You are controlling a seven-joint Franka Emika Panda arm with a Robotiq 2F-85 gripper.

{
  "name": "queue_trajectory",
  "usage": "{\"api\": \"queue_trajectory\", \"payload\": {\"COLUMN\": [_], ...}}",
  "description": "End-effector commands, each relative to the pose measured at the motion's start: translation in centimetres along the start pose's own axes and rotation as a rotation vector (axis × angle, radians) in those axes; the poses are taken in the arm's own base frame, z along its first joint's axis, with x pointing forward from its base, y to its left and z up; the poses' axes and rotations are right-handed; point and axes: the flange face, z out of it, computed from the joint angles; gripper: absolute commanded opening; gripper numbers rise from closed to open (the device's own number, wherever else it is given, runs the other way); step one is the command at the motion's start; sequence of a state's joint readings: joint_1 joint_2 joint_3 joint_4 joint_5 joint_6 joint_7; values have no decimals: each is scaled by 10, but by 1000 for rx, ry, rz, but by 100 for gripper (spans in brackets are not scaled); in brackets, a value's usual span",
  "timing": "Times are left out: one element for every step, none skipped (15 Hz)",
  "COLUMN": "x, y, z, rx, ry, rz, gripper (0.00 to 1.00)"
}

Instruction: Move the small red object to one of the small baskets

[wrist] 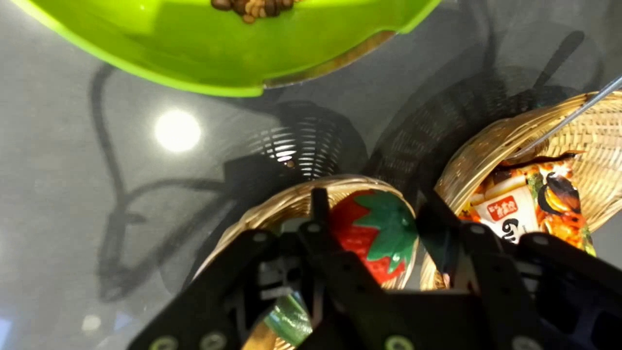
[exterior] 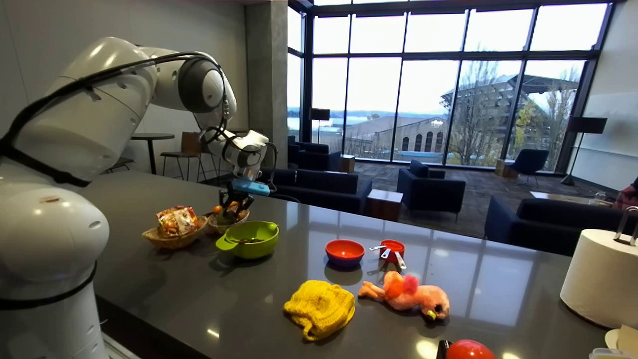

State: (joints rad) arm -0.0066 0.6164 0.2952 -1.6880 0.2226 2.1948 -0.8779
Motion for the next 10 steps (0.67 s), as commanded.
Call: {"api": "queue_trajectory", "payload": {"x": [-1,0,3,4,5,7,8,10,12,13], "y": [2,3,3,3,3,3,4,4,5,6], "z": [0,2,6,8,10,12,12,13,14,15], "rx": [38,41,46,49,52,56,57,57,59,61], "ry": [11,10,8,7,6,5,4,4,4,5], "rz": [-22,-29,-31,-36,-42,-46,-53,-59,-61,-62], "gripper": [23,23,23,23,23,23,23,23,23,23]}}
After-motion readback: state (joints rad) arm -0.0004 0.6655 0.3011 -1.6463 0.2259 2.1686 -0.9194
